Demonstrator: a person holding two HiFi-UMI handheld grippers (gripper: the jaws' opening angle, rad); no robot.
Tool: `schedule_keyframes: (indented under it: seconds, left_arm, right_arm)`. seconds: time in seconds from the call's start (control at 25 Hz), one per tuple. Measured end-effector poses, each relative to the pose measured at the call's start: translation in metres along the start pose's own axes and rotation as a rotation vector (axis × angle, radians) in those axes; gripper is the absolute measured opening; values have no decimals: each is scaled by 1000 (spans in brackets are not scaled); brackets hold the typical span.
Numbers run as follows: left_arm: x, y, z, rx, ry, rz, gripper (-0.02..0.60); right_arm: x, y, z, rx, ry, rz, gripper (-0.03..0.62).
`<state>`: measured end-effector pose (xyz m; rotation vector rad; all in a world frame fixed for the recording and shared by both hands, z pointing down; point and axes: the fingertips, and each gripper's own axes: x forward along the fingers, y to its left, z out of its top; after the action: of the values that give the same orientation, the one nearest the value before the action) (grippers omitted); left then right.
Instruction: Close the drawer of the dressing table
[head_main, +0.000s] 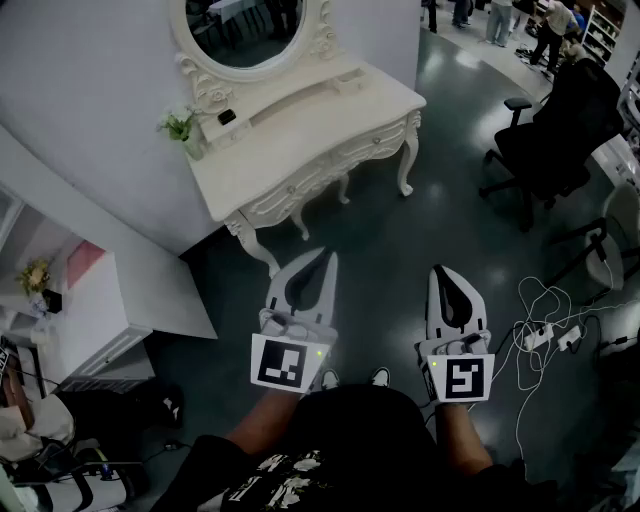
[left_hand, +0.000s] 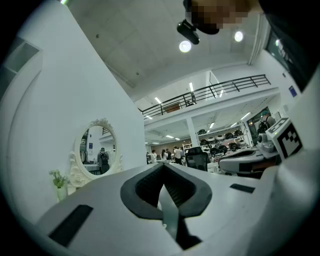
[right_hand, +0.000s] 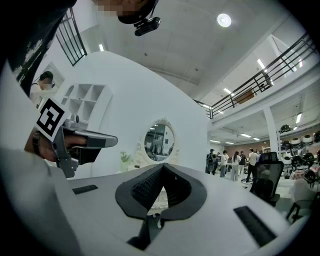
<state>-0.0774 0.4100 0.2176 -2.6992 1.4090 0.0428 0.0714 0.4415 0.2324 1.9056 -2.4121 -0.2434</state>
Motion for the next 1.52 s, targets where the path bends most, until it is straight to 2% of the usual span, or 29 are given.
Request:
schedule_keyframes:
  seconds: [0.16, 0.36, 0.64, 0.8, 0.96, 1.52]
  left_arm:
    - [8, -4, 0, 4, -8, -4, 2]
    - [10, -9, -2, 9, 1, 11, 2]
    - [3, -26, -6, 22, 16, 62, 2]
    - [-3, -35, -15, 26, 42, 93, 2]
    - [-3, -43, -18, 28, 50, 96, 2]
    - [27, -22, -20, 30, 23, 89, 2]
  right_arm:
    - [1, -9, -6, 4, 21, -16, -3]
    - [-4, -14, -7, 48, -41, 23, -2]
    - [-15, -31, -24, 53, 3, 23, -2]
    - [-21, -34, -34, 76, -8, 74, -2]
    - [-25, -38, -41, 79, 8, 87, -2]
    - [12, -46, -37, 39, 6, 70, -2]
